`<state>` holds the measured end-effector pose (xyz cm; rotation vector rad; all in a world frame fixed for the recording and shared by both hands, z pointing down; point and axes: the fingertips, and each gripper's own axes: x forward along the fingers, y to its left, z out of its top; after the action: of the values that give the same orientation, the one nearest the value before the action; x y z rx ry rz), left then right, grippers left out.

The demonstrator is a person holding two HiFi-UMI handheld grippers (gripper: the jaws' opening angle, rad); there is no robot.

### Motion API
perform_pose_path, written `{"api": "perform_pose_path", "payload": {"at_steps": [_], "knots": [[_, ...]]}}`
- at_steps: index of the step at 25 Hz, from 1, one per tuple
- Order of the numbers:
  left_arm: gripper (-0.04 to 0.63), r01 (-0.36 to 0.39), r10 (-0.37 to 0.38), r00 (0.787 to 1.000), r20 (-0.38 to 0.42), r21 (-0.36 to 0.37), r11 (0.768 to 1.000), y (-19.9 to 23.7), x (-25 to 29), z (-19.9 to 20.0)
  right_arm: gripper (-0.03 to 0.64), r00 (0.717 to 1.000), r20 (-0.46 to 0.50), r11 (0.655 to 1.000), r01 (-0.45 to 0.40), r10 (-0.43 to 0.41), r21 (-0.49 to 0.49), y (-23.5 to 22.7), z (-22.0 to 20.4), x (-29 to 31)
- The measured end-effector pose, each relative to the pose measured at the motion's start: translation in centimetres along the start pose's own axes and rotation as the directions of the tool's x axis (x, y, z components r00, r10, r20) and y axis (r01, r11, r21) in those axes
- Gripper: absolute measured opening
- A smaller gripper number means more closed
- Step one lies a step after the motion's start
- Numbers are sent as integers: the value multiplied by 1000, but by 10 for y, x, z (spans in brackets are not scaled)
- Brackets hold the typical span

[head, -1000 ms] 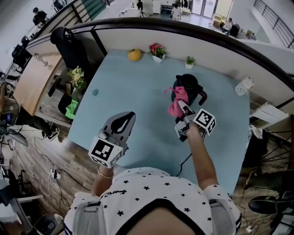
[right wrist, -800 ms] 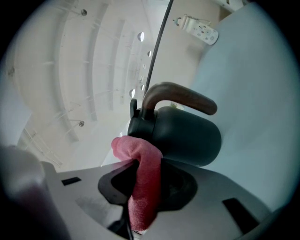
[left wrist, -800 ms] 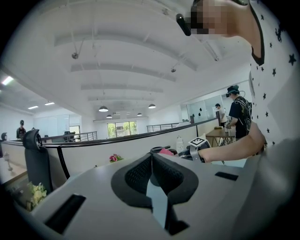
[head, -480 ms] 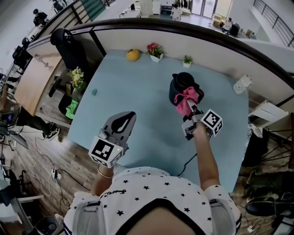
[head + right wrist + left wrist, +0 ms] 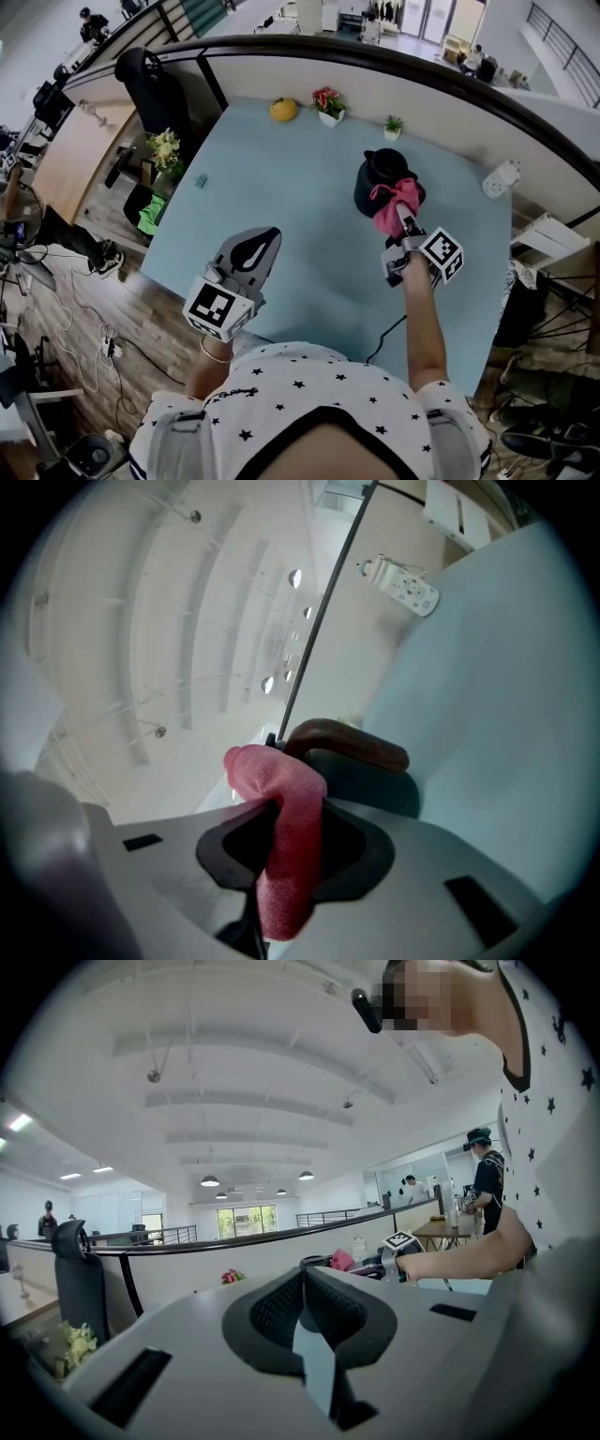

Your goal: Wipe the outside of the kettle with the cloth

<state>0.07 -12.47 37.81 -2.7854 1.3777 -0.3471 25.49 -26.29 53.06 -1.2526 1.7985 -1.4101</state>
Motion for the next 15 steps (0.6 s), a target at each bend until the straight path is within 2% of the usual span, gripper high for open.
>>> {"api": "perform_pose_path", "payload": {"at_steps": [3, 5, 8, 9, 11, 15], "knots": [[29, 2, -2, 1000, 2, -23, 1000, 7, -5, -7, 91, 998, 4, 994, -69, 70, -86, 34, -8, -3], [29, 3, -3, 1000, 7, -46, 999, 13, -7, -11, 91, 994, -31, 986, -110, 107, -129, 59, -19, 0], [29, -1, 2, 1000, 16, -69, 998, 27, -8, -18, 91, 974, -127, 974, -201, 188, -107, 84, -57, 22], [29, 0, 1, 1000, 20, -73, 997, 31, -8, -19, 91, 969, -156, 974, -209, 194, -87, 86, -72, 32], [29, 10, -8, 1000, 28, -78, 997, 37, -8, -20, 91, 970, -191, 986, -163, 152, -43, 76, -97, 50], [29, 11, -9, 1000, 27, -77, 997, 50, -19, -24, 91, 983, -172, 992, -47, 67, 117, 40, -122, 85]]}}
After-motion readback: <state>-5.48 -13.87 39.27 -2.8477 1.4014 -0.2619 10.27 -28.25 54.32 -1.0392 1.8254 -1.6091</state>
